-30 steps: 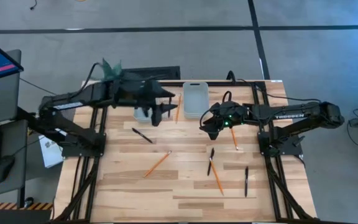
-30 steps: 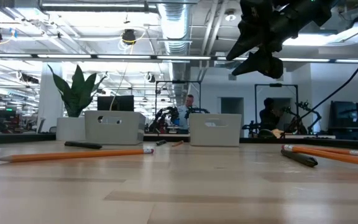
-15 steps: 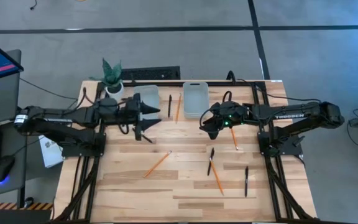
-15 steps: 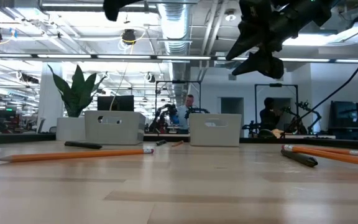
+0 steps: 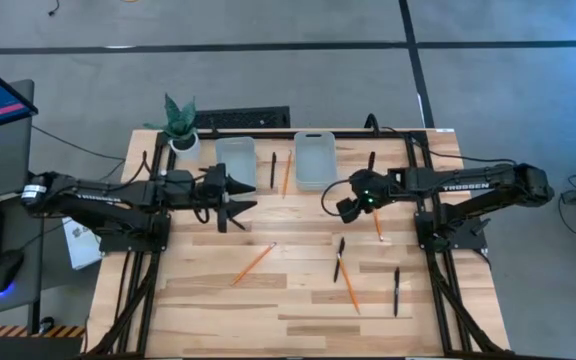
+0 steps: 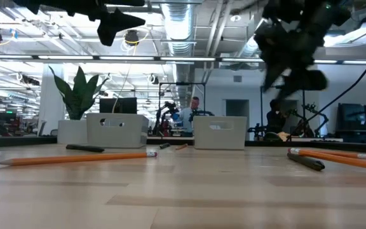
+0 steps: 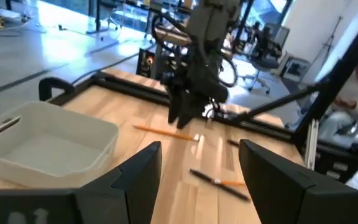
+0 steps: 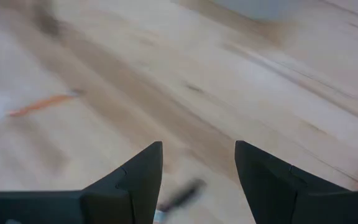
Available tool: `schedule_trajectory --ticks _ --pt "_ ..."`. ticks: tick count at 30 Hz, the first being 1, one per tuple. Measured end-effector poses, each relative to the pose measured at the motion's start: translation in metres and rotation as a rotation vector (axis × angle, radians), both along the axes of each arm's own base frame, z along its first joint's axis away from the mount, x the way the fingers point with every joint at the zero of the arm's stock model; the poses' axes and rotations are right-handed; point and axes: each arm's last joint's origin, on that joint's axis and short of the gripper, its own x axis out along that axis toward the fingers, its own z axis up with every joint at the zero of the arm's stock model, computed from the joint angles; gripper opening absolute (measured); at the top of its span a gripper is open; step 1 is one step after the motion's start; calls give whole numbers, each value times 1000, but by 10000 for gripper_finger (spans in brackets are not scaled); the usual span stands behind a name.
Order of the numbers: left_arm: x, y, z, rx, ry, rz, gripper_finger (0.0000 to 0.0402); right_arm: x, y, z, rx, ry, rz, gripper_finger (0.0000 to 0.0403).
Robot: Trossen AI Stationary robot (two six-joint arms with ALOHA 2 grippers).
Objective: Sort pens & pencils
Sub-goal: Put the orange pencil into the right gray bin
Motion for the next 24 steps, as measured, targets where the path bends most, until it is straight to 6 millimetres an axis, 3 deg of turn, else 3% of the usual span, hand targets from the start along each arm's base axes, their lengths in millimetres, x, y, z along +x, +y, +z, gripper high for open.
schedule_trajectory --ticks 6,24 --pt "-3 -9 -3 50 -66 -45 206 -11 1 -6 34 128 -66 221" --pt "-43 -11 -64 -68 -73 74 206 -10 1 -5 45 109 -63 221"
